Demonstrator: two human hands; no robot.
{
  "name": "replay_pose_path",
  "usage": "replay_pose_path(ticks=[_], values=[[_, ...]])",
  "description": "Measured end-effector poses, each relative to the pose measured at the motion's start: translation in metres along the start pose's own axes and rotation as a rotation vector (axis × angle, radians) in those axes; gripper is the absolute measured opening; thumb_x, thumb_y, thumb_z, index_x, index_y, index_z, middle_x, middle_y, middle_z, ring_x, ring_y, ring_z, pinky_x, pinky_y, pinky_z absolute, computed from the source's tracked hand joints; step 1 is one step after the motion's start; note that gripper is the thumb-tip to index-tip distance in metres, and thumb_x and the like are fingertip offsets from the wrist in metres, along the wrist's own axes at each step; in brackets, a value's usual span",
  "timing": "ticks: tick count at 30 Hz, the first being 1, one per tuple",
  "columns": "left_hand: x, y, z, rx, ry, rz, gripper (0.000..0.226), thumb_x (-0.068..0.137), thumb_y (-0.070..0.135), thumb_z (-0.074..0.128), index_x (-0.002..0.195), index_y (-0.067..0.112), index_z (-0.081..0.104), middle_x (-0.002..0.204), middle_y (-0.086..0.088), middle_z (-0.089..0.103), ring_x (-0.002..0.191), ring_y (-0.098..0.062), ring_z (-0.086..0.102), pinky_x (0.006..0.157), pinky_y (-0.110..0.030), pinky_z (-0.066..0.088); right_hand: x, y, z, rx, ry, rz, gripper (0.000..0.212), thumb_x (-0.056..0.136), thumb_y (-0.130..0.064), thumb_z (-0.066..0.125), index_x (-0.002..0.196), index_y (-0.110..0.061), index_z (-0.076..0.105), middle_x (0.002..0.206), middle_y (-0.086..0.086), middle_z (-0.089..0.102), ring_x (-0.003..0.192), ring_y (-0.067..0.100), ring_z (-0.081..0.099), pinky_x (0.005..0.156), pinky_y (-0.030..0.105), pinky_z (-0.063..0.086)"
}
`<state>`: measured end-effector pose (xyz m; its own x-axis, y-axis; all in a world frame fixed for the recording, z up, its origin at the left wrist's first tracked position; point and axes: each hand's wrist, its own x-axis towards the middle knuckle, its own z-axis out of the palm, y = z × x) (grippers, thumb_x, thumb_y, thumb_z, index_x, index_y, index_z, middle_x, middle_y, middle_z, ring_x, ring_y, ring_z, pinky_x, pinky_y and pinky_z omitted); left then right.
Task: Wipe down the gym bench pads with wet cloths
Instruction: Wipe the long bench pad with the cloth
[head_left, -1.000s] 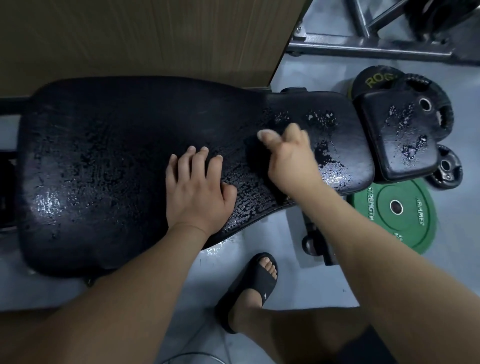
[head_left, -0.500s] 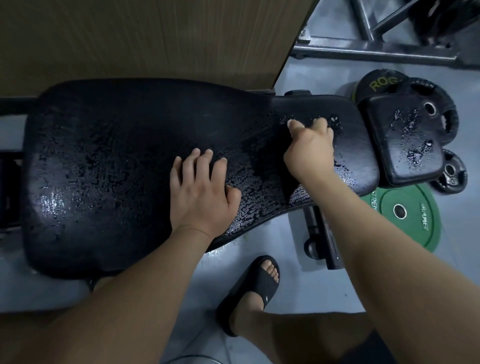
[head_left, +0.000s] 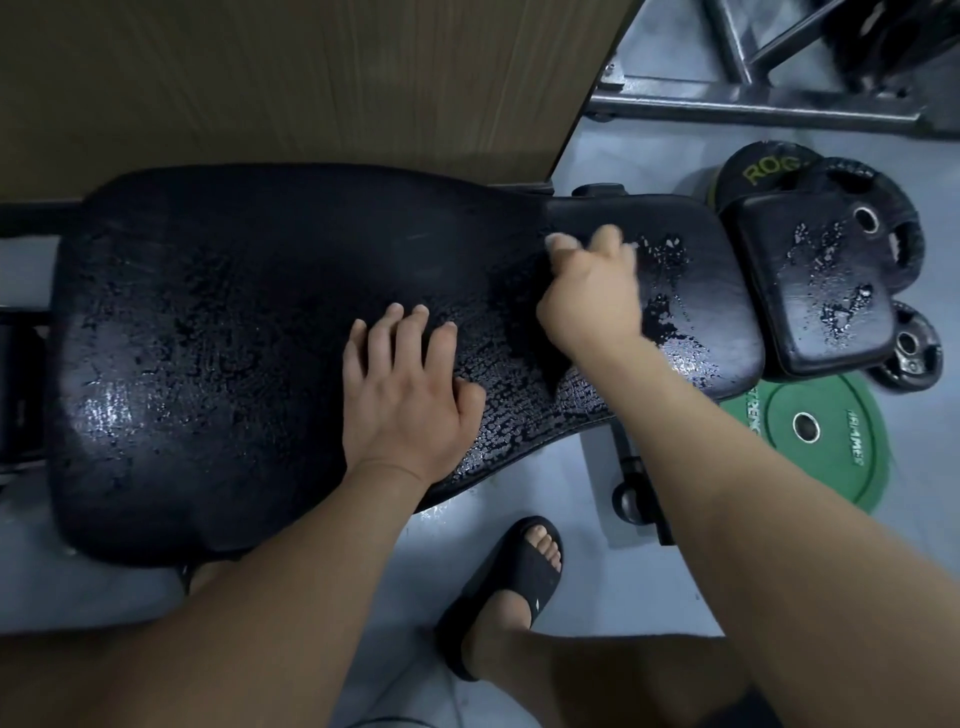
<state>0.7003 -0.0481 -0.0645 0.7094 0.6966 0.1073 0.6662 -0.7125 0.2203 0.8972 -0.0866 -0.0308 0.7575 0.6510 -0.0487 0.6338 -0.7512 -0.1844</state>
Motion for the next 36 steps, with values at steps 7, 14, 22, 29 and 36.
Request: replay_pose_path(ticks=[7,14,22,29,36], values=[[0.001,0.0,-0.001,-0.009,-0.009,-0.003,0.054,0.087,0.04,0.046,0.134,0.016,0.058,0.146,-0.013,0.052,0.143,-0.034,0.038,0.121,-0.057,0.022,0.019,0.017,0.008,-0.071,0.033,-0.09,0.06,0.089,-0.004,0.047,0.145,-0.026,0.051,0.122,0.016,0.041,0.114,0.038,0.041,0.085,0.04,0.043],[0.001,0.0,-0.002,0.002,0.003,0.004,0.055,0.086,0.038,0.046,0.134,0.015,0.059,0.145,-0.014,0.053,0.142,-0.036,0.04,0.12,-0.058,0.023,0.007,-0.021,0.019,-0.047,0.089,-0.386,0.057,0.078,0.0,0.052,0.132,-0.016,0.062,0.116,0.013,0.055,0.096,0.037,0.048,0.085,0.04,0.046],[0.002,0.0,-0.001,0.0,-0.013,-0.007,0.055,0.085,0.038,0.046,0.134,0.016,0.059,0.146,-0.012,0.052,0.143,-0.035,0.039,0.121,-0.057,0.022,0.057,-0.004,0.021,0.044,0.141,-0.158,0.058,0.082,-0.001,0.042,0.131,-0.025,0.063,0.125,0.002,0.064,0.11,0.036,0.051,0.094,0.043,0.048],[0.003,0.001,-0.001,0.009,-0.015,-0.011,0.055,0.084,0.038,0.048,0.134,0.017,0.059,0.146,-0.011,0.052,0.143,-0.033,0.038,0.121,-0.056,0.022,0.073,-0.004,0.019,0.088,0.074,-0.313,0.055,0.086,0.001,0.045,0.13,-0.025,0.065,0.125,0.002,0.067,0.114,0.034,0.059,0.094,0.035,0.051],[0.002,0.001,0.0,0.019,-0.008,-0.004,0.057,0.082,0.04,0.05,0.133,0.016,0.058,0.145,-0.011,0.052,0.143,-0.034,0.038,0.121,-0.055,0.022,0.057,-0.064,0.032,0.13,-0.137,-0.507,0.062,0.081,0.001,0.048,0.133,-0.03,0.06,0.138,-0.002,0.059,0.134,0.029,0.047,0.11,0.045,0.042]])
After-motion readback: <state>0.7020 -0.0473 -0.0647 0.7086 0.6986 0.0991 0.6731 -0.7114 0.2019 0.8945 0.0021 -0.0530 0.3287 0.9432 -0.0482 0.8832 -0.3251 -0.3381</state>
